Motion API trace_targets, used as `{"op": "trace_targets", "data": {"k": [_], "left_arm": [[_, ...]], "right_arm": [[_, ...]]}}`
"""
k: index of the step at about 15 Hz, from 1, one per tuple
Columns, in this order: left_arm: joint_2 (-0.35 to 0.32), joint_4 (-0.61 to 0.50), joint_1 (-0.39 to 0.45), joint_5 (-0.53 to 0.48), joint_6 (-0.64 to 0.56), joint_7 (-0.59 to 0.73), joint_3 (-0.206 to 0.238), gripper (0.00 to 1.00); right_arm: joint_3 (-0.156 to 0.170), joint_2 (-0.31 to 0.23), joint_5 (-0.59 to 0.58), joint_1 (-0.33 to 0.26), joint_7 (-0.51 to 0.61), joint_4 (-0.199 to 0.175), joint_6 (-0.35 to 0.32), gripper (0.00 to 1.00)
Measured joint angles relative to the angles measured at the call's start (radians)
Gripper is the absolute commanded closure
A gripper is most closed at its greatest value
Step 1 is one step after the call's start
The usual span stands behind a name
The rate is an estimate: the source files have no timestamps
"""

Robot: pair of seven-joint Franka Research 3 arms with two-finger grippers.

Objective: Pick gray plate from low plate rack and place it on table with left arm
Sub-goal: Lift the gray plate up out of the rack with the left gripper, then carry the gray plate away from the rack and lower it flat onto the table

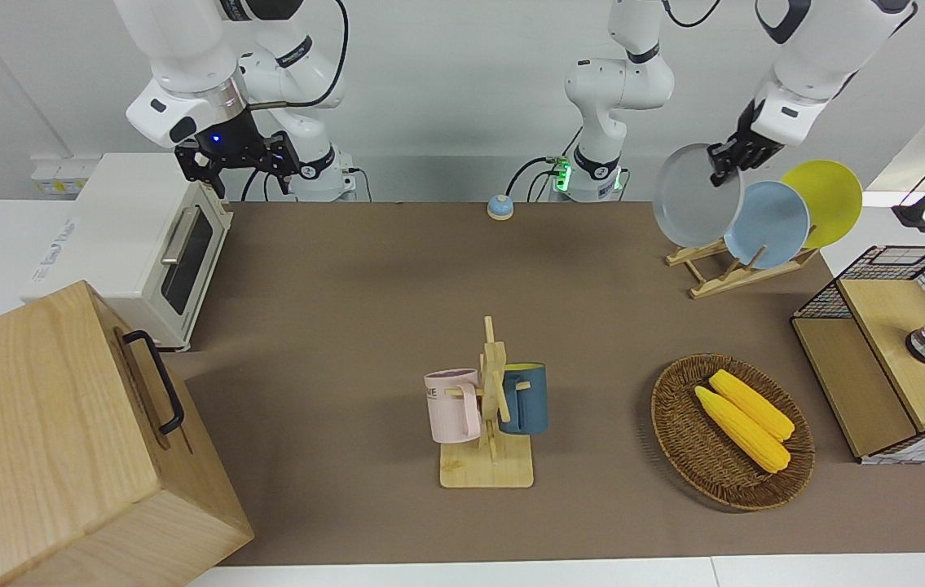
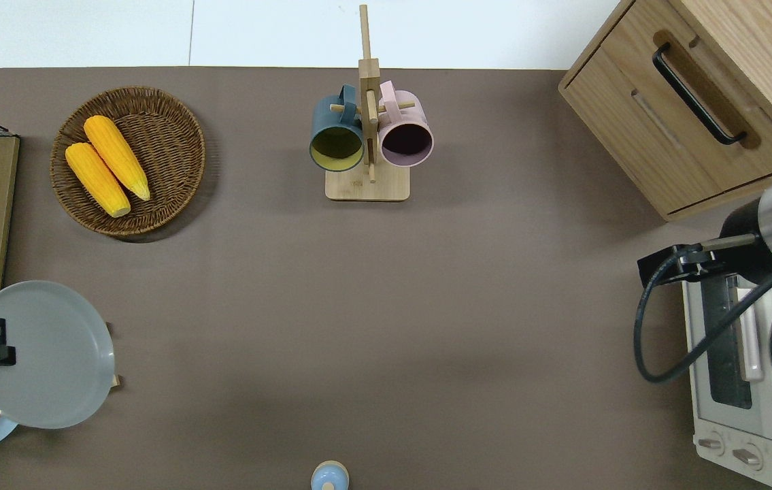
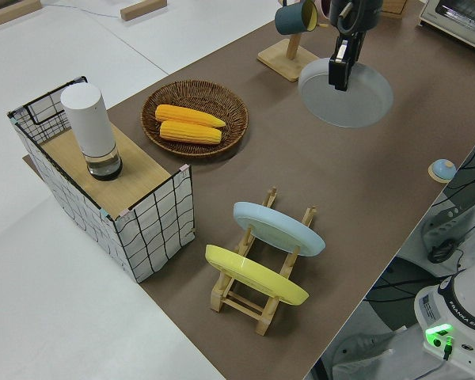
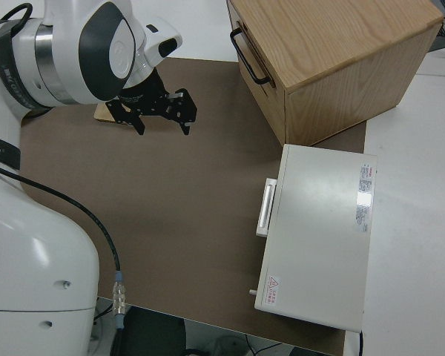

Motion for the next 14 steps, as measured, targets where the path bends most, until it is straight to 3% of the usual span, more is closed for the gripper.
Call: {"op": "trace_targets", "data": {"k": [3,5,14], "left_arm": [[0.018,-0.002,-0.002,-0.010,0.002,-0.063,-0.066,1.00],[0.032,-0.015,-0.003,-0.010,0.014,-0.079,-0.087,1.00],[0.065,-0.219,-0.012,-0.045,0.294,-0.081,-0.099,1.00]], "right_arm": [[0.000,0.000,0.000,0.000,0.000,0.000,0.000,0.017],[0.000,0.000,0.000,0.000,0.000,0.000,0.000,0.017],[0.000,0.000,0.000,0.000,0.000,0.000,0.000,0.017]]}}
